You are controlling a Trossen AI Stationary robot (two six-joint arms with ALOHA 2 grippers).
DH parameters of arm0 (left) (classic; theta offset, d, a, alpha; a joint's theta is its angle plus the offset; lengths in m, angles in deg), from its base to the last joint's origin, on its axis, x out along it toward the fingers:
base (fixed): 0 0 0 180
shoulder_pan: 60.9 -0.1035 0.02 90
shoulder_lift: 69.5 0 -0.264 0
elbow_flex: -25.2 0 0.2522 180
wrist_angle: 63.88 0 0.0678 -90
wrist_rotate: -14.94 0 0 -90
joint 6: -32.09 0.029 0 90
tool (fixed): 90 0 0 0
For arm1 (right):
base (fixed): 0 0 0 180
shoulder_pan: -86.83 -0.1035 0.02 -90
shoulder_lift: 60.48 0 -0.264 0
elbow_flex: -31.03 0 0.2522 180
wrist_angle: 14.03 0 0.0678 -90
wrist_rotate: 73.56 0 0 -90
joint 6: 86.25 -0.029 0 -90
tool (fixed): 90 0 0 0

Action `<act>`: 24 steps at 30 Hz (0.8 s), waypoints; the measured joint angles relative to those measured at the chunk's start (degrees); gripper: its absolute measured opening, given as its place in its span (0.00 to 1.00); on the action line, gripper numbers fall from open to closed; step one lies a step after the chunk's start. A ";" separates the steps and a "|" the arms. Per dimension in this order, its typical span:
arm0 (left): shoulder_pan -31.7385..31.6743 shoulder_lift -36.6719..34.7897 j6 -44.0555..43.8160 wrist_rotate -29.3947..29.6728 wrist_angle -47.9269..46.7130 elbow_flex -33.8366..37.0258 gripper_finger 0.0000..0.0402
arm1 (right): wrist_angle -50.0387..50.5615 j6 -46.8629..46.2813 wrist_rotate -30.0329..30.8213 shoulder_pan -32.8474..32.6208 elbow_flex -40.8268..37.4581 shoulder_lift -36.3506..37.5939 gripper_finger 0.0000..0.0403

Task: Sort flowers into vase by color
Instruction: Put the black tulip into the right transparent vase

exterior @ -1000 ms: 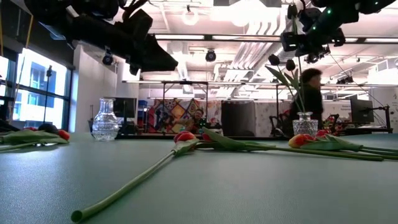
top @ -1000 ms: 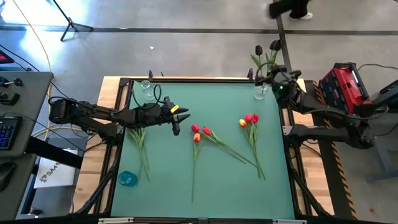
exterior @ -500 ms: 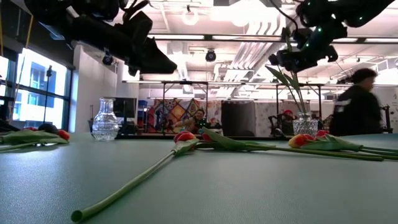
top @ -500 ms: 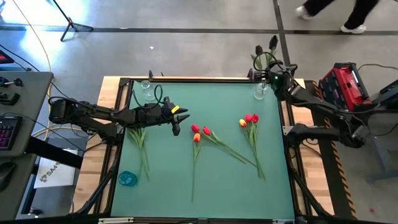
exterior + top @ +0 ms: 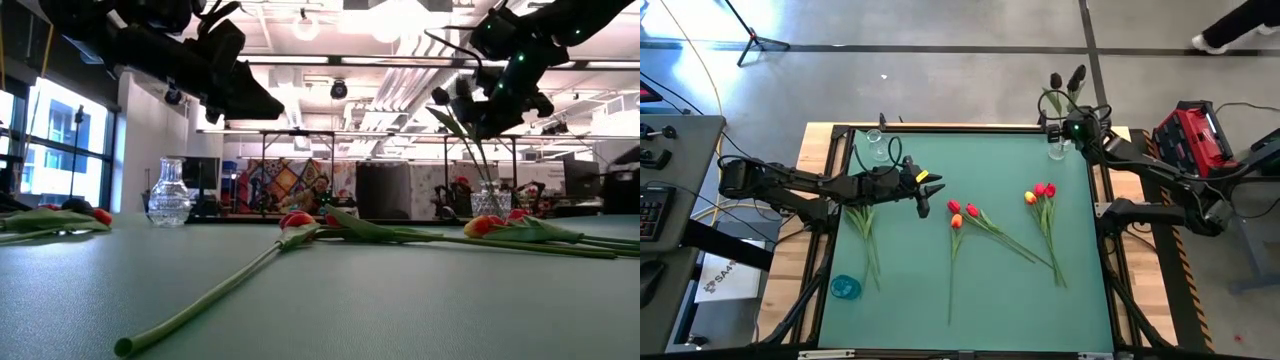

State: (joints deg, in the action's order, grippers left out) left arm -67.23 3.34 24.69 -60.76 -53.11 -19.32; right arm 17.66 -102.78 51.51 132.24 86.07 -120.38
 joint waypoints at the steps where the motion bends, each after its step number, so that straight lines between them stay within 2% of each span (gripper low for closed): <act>1: 0.00 0.00 -0.01 0.00 0.01 0.00 0.29 | 0.38 -0.01 -0.02 0.00 0.00 0.00 0.22; 7: 0.00 0.00 -0.47 0.02 0.08 0.00 0.29 | 0.64 -0.18 0.00 -0.04 0.70 0.96 0.44; 11: 0.00 0.00 -0.45 0.02 0.08 -0.02 0.29 | 0.69 -1.23 -0.08 -0.68 2.05 3.87 0.54; 15: 0.00 0.00 -0.11 0.02 -0.10 -0.02 0.29 | 1.44 -1.35 -1.65 -2.90 3.00 7.97 0.57; 19: 0.15 0.00 0.21 0.04 -1.50 -0.02 0.28 | 6.15 -0.15 -6.23 -6.80 3.02 11.36 0.56; 24: 0.15 0.00 -0.02 0.04 -3.45 -0.02 0.25 | 10.74 -3.10 -4.92 -14.60 2.95 12.00 0.55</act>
State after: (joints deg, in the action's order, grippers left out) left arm -67.08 3.34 24.67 -60.72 -56.56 -19.34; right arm 28.39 -105.88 46.59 117.63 89.02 -108.38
